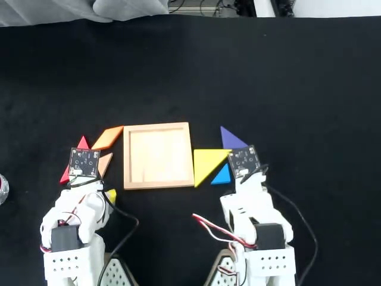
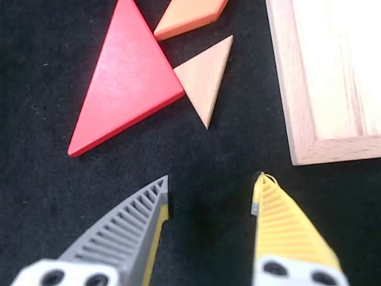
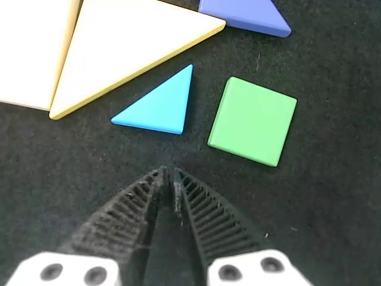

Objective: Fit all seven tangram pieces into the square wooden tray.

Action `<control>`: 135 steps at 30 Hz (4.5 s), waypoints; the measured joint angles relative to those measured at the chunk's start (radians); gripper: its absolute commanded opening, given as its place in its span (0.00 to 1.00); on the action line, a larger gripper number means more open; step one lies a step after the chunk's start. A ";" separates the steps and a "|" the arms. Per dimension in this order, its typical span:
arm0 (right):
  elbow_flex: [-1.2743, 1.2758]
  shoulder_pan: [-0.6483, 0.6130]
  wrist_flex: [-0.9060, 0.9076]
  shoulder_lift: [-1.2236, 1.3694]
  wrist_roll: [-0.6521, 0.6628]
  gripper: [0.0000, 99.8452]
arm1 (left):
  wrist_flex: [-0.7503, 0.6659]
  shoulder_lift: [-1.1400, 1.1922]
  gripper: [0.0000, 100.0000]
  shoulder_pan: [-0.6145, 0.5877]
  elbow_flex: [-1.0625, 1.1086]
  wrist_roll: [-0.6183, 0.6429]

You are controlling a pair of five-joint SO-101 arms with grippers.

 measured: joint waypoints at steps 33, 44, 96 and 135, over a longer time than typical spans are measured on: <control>0.000 0.000 0.000 0.000 0.000 0.01 | 0.000 0.000 0.23 0.061 0.000 0.000; 0.000 0.000 0.000 0.000 0.000 0.01 | 0.000 0.000 0.23 0.074 0.000 0.000; 0.000 0.000 0.000 0.000 0.000 0.01 | -0.121 -0.002 0.23 -0.066 -0.130 0.000; 0.000 0.000 0.000 0.000 0.000 0.01 | -0.035 1.361 0.41 -0.121 -0.931 -0.374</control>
